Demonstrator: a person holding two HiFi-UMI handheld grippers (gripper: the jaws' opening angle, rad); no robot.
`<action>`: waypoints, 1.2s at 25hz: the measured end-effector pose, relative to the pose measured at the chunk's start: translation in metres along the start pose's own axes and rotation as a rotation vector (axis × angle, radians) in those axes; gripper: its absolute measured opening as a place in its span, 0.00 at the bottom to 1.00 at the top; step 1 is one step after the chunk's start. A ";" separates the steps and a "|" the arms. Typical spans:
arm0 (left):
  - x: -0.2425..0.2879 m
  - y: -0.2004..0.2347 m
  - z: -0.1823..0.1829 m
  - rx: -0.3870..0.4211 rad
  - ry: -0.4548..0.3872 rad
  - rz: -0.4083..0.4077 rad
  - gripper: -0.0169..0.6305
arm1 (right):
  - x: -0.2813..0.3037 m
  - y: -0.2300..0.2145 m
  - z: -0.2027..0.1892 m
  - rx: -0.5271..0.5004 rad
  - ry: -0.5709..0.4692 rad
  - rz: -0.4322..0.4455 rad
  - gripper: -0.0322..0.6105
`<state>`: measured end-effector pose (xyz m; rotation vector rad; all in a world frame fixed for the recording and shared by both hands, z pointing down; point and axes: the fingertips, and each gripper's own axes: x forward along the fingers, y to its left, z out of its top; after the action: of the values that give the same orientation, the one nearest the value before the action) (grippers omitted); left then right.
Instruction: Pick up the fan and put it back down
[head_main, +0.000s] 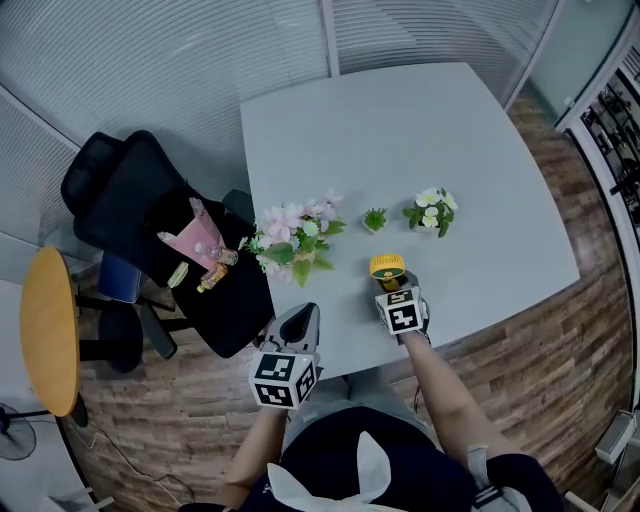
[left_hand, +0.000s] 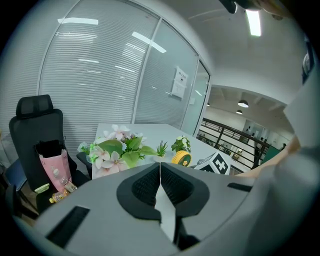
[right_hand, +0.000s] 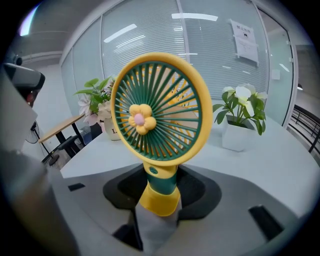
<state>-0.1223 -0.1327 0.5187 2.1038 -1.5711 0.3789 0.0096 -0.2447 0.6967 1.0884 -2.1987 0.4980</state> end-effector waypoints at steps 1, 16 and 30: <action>0.001 0.001 0.001 0.000 0.001 -0.003 0.06 | 0.000 0.000 0.000 -0.002 0.002 0.001 0.34; 0.007 0.003 0.009 0.009 0.014 -0.040 0.06 | -0.011 0.003 0.018 0.002 -0.017 0.023 0.34; 0.008 -0.013 0.020 0.020 -0.002 -0.090 0.06 | -0.055 0.009 0.053 0.017 -0.093 0.030 0.34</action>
<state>-0.1085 -0.1469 0.5025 2.1820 -1.4733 0.3625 0.0085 -0.2391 0.6204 1.1101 -2.2986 0.4891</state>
